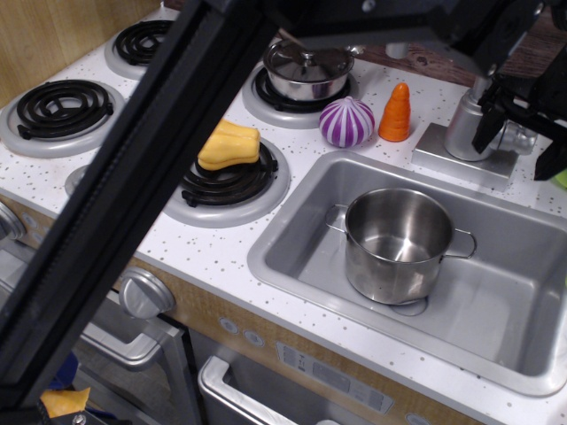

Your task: Turn lever vertical to front

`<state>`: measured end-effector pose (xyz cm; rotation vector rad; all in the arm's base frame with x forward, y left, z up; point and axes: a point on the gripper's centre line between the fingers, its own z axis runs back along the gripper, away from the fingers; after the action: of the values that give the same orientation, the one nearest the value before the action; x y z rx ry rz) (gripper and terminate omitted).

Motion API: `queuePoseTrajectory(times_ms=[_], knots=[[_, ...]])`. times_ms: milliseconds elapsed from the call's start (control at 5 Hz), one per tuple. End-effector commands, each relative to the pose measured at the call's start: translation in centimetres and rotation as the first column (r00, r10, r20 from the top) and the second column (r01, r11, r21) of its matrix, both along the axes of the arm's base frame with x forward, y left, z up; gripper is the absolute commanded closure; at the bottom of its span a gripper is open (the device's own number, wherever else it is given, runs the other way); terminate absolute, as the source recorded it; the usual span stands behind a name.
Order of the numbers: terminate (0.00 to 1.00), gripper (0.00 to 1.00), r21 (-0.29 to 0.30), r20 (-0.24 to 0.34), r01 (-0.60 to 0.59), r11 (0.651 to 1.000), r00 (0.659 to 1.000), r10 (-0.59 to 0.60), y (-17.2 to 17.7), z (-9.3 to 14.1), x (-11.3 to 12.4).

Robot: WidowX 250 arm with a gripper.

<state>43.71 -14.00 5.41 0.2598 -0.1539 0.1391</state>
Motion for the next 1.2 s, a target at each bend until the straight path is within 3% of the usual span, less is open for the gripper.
queuePoseTrajectory(times_ms=[0,600,800,1000], knots=[[0.00,0.00,-0.022,0.168,0.015,1.000,0.986,-0.011,-0.1,5.5,1.9],[0.00,0.00,-0.028,0.238,0.050,0.998,0.970,-0.042,0.7,6.3,4.3],[0.00,1.00,-0.030,0.237,0.048,0.998,0.971,-0.040,0.7,6.3,4.6],[0.00,1.00,-0.057,0.229,0.027,0.998,0.973,-0.013,0.3,6.2,4.0]])
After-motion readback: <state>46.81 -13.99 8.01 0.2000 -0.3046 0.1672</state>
